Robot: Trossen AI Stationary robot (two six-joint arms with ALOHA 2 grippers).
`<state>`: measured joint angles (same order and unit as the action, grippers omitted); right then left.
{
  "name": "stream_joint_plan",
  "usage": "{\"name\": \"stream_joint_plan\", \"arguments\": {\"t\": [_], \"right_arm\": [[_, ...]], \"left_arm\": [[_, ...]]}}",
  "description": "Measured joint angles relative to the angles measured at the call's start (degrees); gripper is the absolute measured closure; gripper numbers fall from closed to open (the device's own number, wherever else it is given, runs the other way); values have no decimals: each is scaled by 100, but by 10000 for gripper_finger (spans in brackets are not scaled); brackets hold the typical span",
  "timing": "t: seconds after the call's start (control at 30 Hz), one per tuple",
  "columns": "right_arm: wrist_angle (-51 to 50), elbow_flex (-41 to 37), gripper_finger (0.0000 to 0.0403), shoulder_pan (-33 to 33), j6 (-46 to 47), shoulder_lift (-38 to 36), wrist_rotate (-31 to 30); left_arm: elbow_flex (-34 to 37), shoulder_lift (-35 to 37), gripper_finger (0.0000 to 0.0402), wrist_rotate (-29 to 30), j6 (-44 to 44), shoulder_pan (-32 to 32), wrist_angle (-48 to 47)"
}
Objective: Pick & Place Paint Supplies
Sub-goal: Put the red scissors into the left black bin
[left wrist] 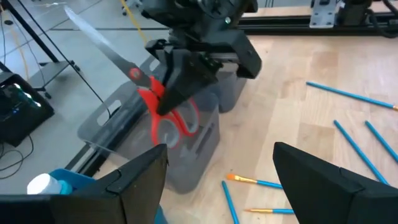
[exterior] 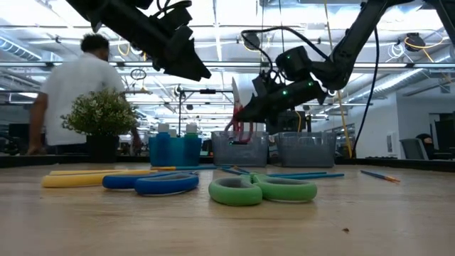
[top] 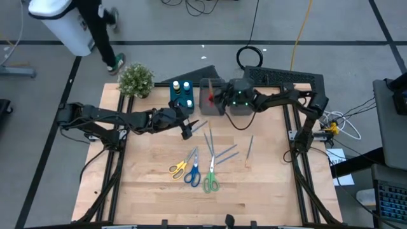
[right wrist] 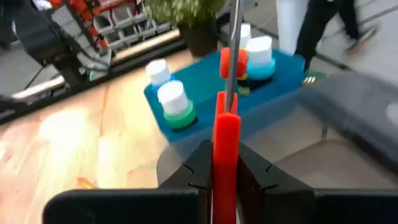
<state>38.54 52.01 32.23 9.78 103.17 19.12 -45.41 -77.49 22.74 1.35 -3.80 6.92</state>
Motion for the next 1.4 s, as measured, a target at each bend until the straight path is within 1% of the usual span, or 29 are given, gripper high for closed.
{"name": "stream_joint_plan", "arguments": {"t": [0.17, 0.43, 0.7, 0.83, 1.07, 1.23, 1.33, 1.4], "right_arm": [[-46, -2, 369, -20, 0, 120, 61], [-249, 0, 376, -34, -184, 180, 65], [-431, 0, 350, -44, -190, 180, 59], [-545, -2, 350, -44, -308, 182, 56], [-543, -2, 346, -46, -358, 182, 51], [-390, -2, 329, -46, -361, 182, 31], [-58, -2, 315, -46, -360, 182, 5], [181, -2, 305, -69, -330, 182, -129]], "left_arm": [[1, 0, 112, 0, -37, -36, -4], [2, 0, 112, -19, -48, -36, -134], [0, 0, 113, -22, -53, -36, -206], [1, 0, 117, -21, -55, -36, -237], [2, 0, 113, -20, -55, -36, -239], [2, 0, 116, -20, -69, -36, -239], [0, 0, 117, -22, -143, -36, -239], [2, 0, 117, -22, -153, -36, -241]]}}
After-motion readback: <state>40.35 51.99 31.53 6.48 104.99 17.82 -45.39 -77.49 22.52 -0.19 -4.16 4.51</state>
